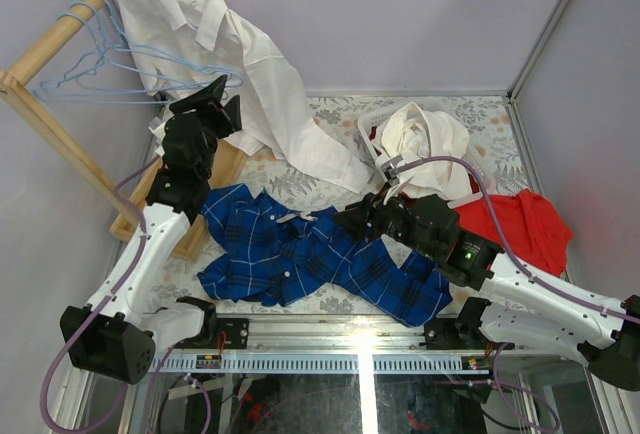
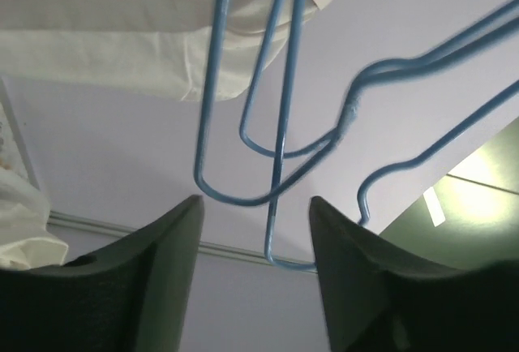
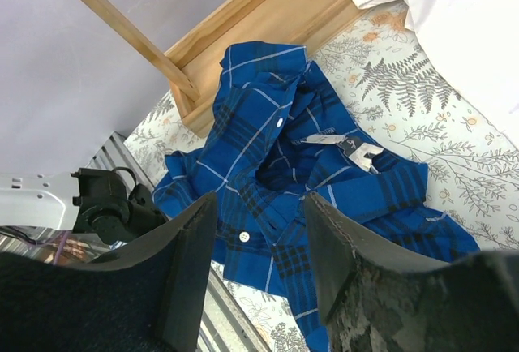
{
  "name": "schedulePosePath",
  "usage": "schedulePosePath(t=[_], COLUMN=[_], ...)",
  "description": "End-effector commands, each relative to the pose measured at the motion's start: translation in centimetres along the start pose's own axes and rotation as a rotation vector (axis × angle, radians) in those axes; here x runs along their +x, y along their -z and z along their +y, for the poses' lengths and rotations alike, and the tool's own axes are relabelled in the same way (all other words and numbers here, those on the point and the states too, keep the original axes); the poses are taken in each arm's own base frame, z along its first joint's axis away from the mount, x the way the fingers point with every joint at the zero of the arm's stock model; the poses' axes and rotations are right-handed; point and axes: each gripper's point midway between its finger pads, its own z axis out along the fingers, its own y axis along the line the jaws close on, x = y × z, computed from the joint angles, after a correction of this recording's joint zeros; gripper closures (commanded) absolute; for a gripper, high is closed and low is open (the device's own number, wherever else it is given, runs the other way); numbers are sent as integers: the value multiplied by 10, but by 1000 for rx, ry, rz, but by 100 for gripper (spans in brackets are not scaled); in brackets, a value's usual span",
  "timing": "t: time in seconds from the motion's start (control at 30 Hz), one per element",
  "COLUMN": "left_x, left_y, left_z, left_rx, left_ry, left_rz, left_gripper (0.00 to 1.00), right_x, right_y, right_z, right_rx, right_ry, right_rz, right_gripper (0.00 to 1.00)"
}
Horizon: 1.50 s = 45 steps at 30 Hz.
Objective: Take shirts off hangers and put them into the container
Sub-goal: Place the hanger at the clothesline.
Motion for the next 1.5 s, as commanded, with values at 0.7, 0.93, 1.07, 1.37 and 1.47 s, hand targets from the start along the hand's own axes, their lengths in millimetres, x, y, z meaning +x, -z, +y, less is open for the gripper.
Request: schedulePosePath(t=[0.7,0.93,1.07,1.37,1.47], left_x=[34,31,14,-24,-35], left_y=[106,113,121,149,156], left_z=[130,133,157,172,169], left_rx=[-93,-52,-142,-168,-148], left_ry=[-638,-750,-939,-1235,-1307], left_rz=[602,627,648,617,580], left_gripper=[0,0,0,0,0], right_x=[52,73,85,99,122], right_y=[-21,-32,-40,-85,-95], right_z=[-16,-12,-20,-40,-45], right_rx=[37,9,40,296,369], right_ry=[58,22,24,-49,-191], right_rz=[194,272,313,508,552], right_gripper=[27,25,22,4,3])
